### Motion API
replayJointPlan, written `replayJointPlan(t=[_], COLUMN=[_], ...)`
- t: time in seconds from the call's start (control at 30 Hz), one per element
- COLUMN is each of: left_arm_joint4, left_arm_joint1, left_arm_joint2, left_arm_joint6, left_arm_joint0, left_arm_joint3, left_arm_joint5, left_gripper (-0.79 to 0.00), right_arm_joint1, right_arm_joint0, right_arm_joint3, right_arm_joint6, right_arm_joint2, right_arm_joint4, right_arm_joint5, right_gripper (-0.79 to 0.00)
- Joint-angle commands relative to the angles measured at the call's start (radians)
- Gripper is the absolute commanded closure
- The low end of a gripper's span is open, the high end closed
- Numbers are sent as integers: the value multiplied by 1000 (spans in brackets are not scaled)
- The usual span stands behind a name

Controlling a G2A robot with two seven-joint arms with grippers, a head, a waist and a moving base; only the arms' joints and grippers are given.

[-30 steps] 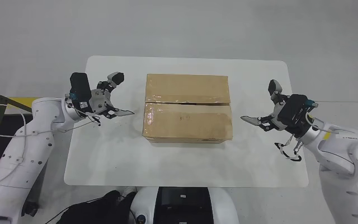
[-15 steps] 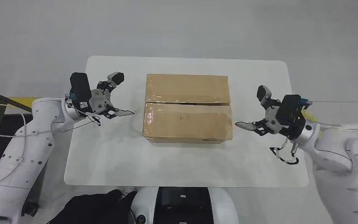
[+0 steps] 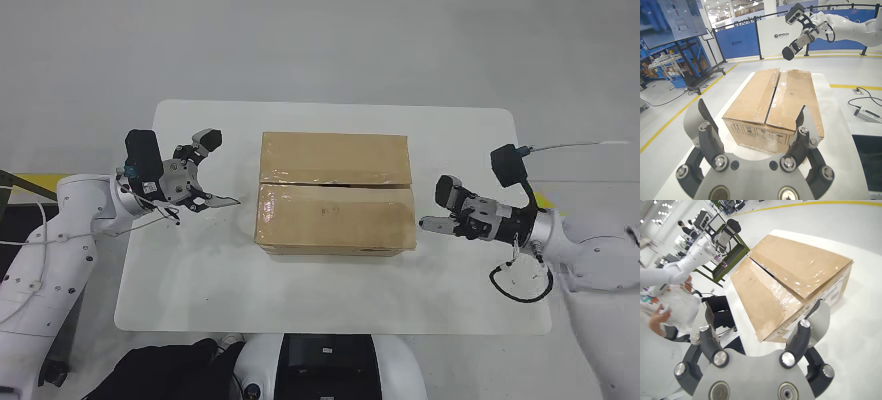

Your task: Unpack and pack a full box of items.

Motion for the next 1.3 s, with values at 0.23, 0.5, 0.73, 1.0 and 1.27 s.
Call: replayJointPlan(t=[0.23, 0.5, 0.73, 1.0, 1.27], left_arm_joint4=[0, 0, 0, 0, 0], left_arm_joint1=[0, 0, 0, 0, 0], left_arm_joint2=[0, 0, 0, 0, 0], left_arm_joint6=[0, 0, 0, 0, 0], left_arm_joint0=[0, 0, 0, 0, 0], left_arm_joint3=[0, 0, 0, 0, 0], left_arm_joint5=[0, 0, 0, 0, 0], left_gripper=[-785, -785, -785, -785, -785], right_arm_joint1=[4, 4, 3, 4, -3], right_arm_joint0=[26, 26, 16, 63, 120], right_arm_joint3=[42, 42, 44, 116, 192], right_arm_joint6=[71, 71, 59, 143, 137], right_arm_joint2=[-8, -8, -18, -83, -149], right_arm_joint4=[116, 116, 128, 218, 264], right_arm_joint5=[50, 50, 77, 177, 197], right_gripper=[-785, -785, -785, -785, -785])
